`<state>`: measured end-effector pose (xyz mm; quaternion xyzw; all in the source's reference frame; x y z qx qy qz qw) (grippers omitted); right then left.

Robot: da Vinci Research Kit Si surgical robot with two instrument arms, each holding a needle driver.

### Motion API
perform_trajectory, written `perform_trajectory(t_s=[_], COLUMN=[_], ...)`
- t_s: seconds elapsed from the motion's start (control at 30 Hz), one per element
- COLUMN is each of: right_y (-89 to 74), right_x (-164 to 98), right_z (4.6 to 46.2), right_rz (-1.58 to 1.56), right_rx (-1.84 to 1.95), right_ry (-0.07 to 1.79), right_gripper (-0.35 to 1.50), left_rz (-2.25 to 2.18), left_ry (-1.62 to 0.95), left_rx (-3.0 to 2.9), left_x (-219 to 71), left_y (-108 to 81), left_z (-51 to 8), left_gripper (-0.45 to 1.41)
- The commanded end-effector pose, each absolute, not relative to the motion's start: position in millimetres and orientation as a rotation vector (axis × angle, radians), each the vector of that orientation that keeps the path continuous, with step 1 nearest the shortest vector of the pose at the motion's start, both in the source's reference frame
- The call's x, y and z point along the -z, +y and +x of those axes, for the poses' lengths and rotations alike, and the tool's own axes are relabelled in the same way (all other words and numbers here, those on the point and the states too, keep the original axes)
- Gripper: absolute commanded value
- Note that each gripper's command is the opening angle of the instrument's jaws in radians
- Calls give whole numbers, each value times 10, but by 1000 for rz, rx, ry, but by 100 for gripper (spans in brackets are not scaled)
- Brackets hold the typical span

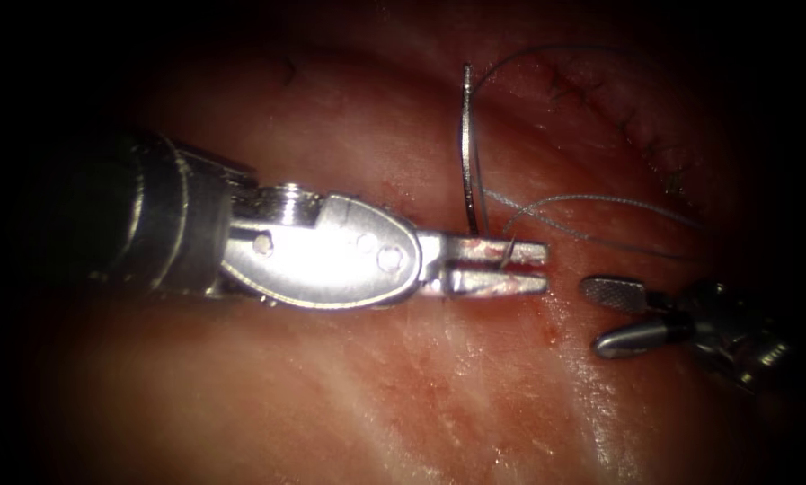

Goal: Wound Closure

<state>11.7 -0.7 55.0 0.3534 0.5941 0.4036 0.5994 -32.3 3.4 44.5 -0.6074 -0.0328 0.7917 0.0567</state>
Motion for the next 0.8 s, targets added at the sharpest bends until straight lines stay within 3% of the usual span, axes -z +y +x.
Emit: perform_trajectory(t_s=[0.03, 0.27, 0.8], right_y=[6, 28, 15], right_x=[-546, -537, -539], right_z=[125, 134, 197], right_rz=[833, 850, 969], right_rx=[-992, -1205, -1218], right_ry=[1360, 1276, 1259], right_gripper=[109, 89, 84], left_rz=[-1864, -1913, -2043], left_ry=[-106, -67, 15], left_rx=[-2401, -2481, -2563], left_x=[-460, -485, -508], left_y=[15, -27, -47], left_z=[-330, -335, -339], left_gripper=[-45, -45, -45])
